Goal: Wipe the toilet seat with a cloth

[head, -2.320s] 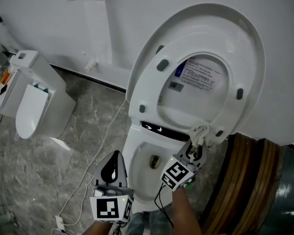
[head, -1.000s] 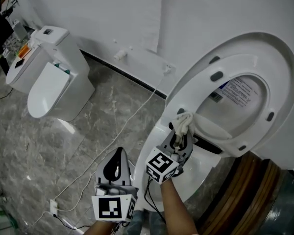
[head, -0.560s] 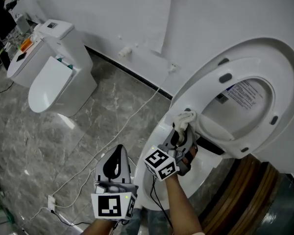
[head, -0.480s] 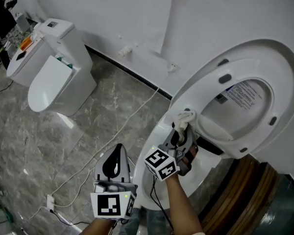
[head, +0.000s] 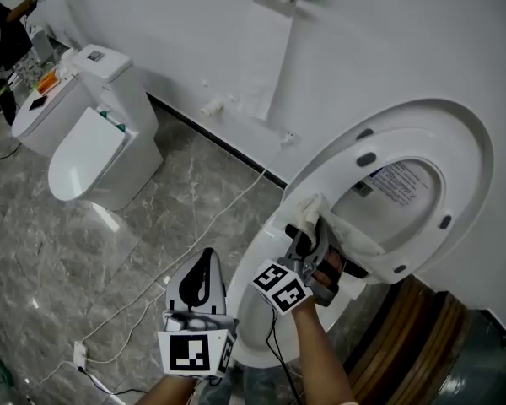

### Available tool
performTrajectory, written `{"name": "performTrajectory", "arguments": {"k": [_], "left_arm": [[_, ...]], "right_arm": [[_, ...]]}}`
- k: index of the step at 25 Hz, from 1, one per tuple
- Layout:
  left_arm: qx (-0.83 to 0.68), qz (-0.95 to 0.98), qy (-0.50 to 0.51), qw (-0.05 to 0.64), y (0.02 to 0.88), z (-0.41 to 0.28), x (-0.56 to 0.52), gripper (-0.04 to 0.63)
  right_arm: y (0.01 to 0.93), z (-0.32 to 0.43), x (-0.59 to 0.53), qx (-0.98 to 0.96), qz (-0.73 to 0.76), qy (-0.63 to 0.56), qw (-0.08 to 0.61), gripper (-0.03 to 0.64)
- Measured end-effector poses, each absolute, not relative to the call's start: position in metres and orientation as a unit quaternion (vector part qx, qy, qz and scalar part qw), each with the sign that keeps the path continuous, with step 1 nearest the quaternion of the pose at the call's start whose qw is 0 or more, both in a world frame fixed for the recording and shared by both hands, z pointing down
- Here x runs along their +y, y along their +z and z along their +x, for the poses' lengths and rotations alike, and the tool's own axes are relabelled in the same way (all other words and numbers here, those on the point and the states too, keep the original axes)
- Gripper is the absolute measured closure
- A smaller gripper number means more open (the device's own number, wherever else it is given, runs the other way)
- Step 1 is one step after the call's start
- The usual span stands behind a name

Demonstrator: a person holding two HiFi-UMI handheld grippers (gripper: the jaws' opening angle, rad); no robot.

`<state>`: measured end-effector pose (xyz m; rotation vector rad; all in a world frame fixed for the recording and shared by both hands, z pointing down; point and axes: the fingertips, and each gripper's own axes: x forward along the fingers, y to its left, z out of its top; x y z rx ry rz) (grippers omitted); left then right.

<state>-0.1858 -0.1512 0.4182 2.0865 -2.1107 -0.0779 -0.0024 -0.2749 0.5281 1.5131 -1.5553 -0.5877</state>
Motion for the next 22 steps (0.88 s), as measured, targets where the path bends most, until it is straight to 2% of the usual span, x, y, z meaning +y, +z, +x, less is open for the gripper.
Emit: {"name": "performTrajectory", "arguments": {"k": [6, 22], "left_arm": [[-0.709, 0.7, -0.034, 0.084, 0.405, -0.183, -0.151, 0.597], [-0.706, 0.703, -0.051, 0.067, 0.356, -0.179, -0.161, 0.597]], "right_arm": [[0.504, -0.003, -0.29, -0.614, 0.578, -0.282, 0.457, 0.522], [0.416, 0.009, -0.328, -0.584, 0.579, -0.34, 0.457, 0.522]]}}
